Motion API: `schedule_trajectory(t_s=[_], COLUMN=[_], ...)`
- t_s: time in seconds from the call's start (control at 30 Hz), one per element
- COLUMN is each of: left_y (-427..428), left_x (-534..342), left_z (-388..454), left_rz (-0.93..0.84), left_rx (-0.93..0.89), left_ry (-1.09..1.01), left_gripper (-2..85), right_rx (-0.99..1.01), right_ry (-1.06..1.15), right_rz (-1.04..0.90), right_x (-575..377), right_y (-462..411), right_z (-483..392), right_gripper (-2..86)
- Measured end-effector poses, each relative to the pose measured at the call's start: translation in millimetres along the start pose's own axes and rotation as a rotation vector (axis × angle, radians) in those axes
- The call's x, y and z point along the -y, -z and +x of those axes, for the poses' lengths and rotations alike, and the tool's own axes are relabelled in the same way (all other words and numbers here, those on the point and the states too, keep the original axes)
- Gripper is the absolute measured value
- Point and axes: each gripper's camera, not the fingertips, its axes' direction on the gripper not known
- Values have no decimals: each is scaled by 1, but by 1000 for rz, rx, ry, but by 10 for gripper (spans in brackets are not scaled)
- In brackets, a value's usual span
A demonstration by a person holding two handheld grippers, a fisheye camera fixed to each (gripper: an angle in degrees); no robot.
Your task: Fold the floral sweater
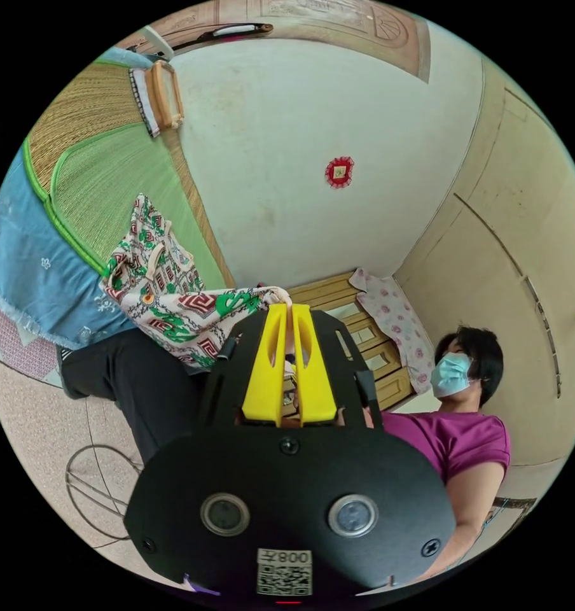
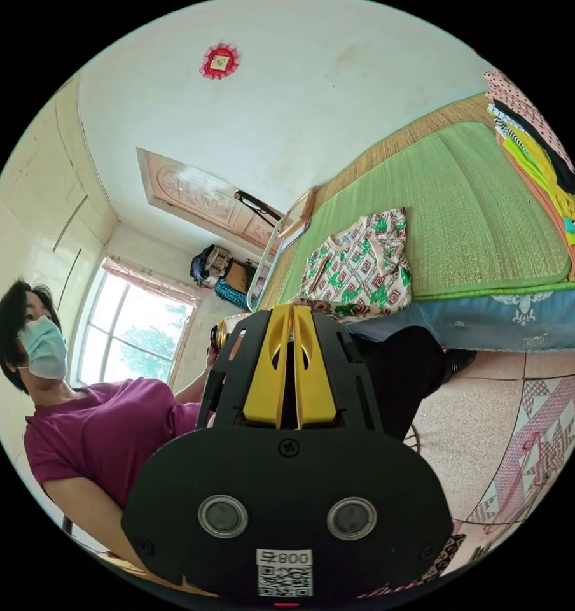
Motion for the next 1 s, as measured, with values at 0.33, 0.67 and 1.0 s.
schedule_trajectory(t_s=[0.33,0.67,1.0], left_y=[-49,-102,-138], left_x=[74,140,177], left_z=[-102,-245,-390], left_rz=[8,7,17], left_rx=[61,157,270], left_ry=[4,81,174], left_gripper=[12,12,13], right_rx=[-23,-64,-71], right_ry=[-22,-107,-223], right_rz=[6,-37,-119], right_x=[110,236,338], right_y=[-43,-114,-197], right_z=[50,129,222], right_gripper=[3,3,3])
